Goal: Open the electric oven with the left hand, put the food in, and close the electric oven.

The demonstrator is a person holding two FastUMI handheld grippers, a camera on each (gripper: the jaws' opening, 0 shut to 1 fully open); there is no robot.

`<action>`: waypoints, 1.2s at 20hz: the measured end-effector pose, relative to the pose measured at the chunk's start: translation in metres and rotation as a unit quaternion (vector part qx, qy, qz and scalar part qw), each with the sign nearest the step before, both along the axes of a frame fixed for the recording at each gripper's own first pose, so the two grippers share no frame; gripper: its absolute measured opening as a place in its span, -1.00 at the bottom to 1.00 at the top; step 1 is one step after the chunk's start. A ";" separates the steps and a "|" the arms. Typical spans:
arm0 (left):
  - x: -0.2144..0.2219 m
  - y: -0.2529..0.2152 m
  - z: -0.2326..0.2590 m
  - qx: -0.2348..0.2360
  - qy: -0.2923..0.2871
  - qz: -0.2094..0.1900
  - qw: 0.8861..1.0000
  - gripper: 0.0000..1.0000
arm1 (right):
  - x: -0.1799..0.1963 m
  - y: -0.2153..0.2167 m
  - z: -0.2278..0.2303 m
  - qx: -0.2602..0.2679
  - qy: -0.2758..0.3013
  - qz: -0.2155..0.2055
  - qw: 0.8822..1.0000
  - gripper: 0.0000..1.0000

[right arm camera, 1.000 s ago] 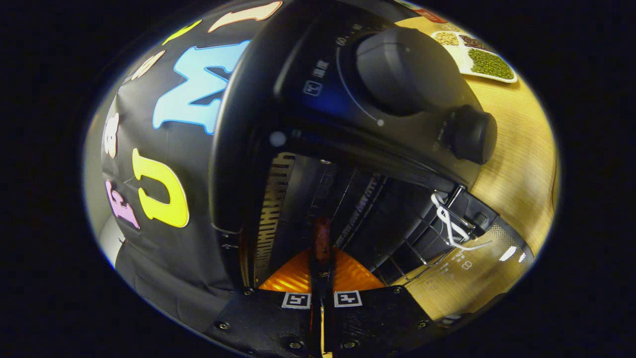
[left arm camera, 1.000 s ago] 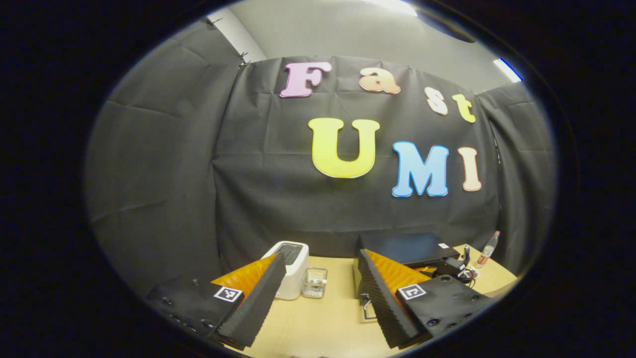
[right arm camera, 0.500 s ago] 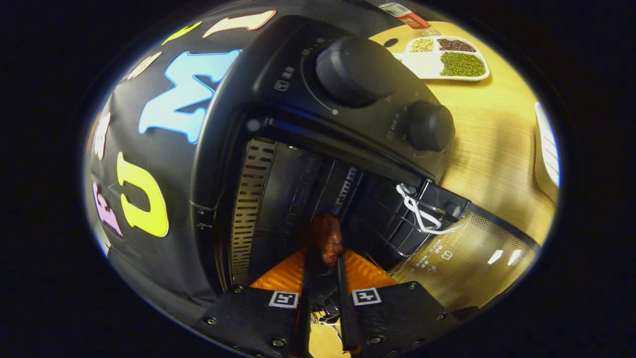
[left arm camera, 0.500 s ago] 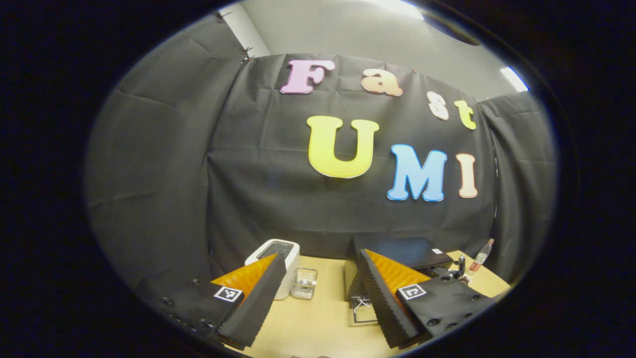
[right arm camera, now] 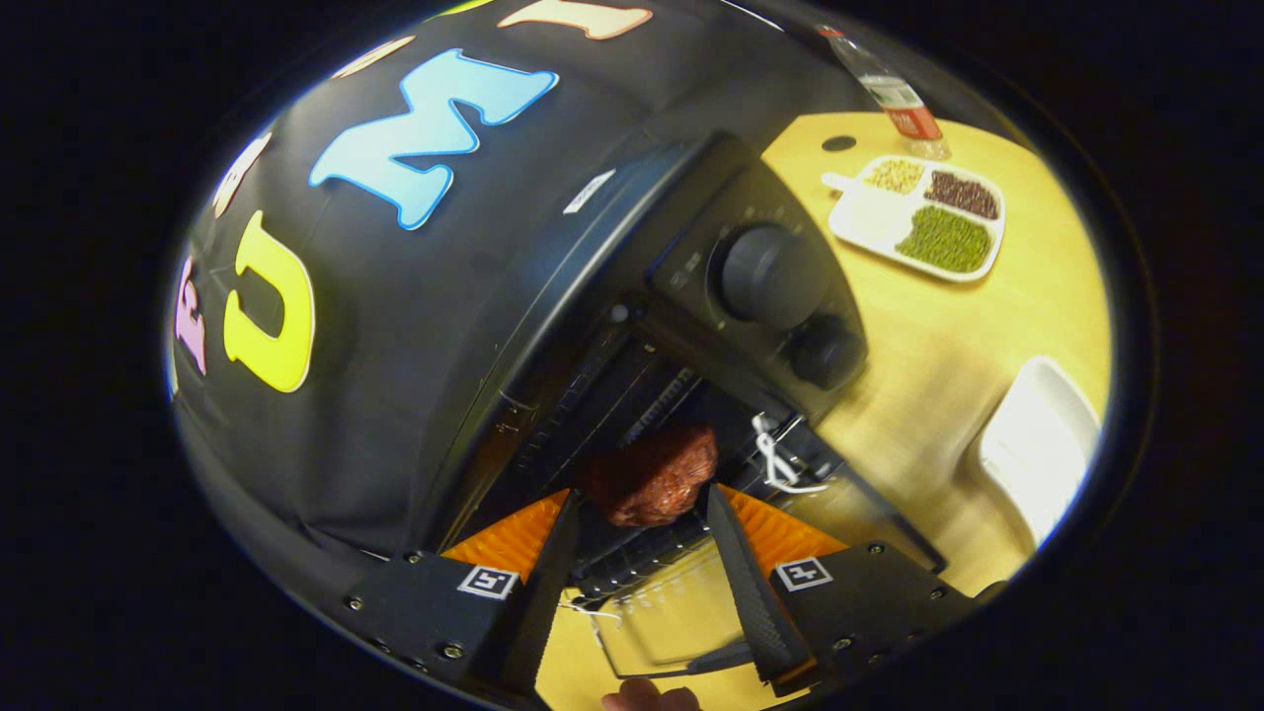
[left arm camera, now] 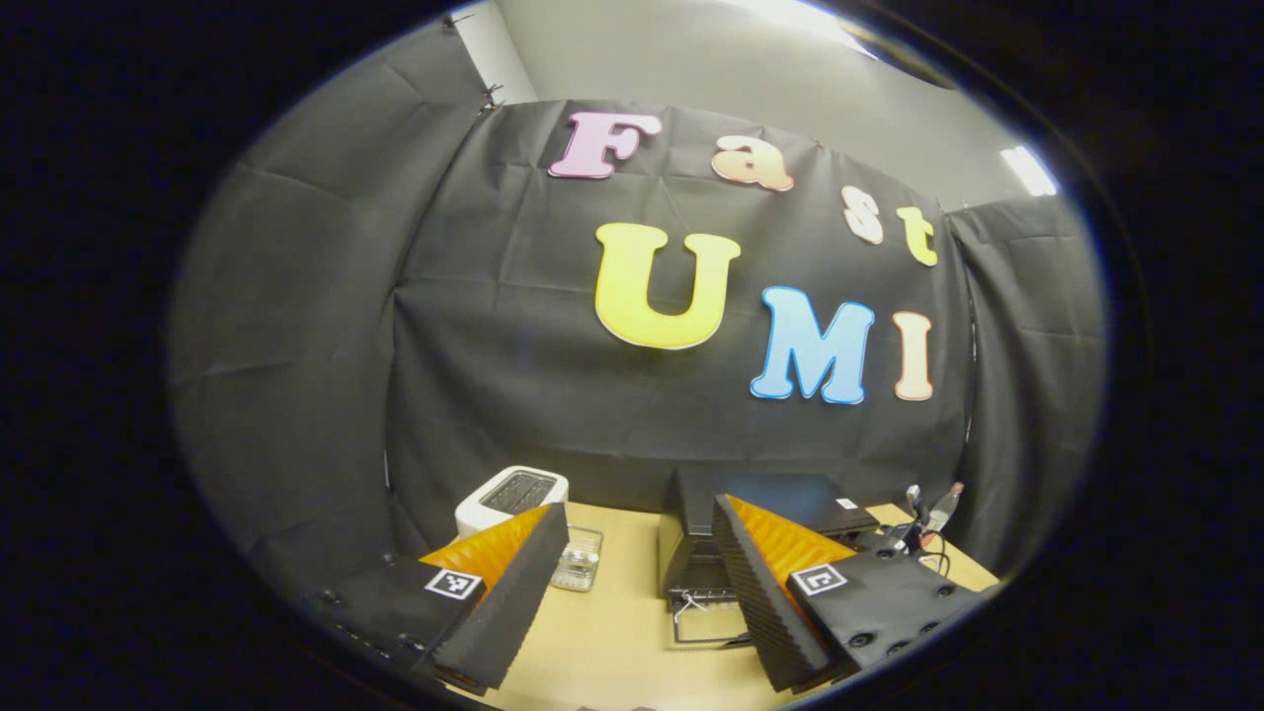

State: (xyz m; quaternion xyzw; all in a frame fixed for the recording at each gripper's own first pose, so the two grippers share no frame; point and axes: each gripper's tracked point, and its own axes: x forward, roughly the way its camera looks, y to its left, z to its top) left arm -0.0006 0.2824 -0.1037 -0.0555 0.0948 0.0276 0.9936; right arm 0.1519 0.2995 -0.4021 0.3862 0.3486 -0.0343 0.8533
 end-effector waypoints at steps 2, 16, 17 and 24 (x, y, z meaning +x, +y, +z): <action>0.003 -0.007 0.001 0.000 -0.003 -0.008 1.000 1.00 | -0.010 -0.012 0.014 -0.032 -0.016 0.008 0.999 0.58; 0.019 -0.086 -0.016 -0.001 0.001 -0.087 0.996 0.96 | -0.077 -0.105 0.191 -0.274 -0.206 0.069 0.937 0.58; 0.018 -0.092 -0.019 0.000 0.005 -0.092 0.996 0.96 | -0.081 -0.111 0.208 -0.282 -0.220 0.067 0.932 0.58; 0.018 -0.137 -0.043 0.012 0.027 -0.098 0.995 0.95 | -0.095 -0.152 0.305 -0.329 -0.298 0.047 0.895 0.97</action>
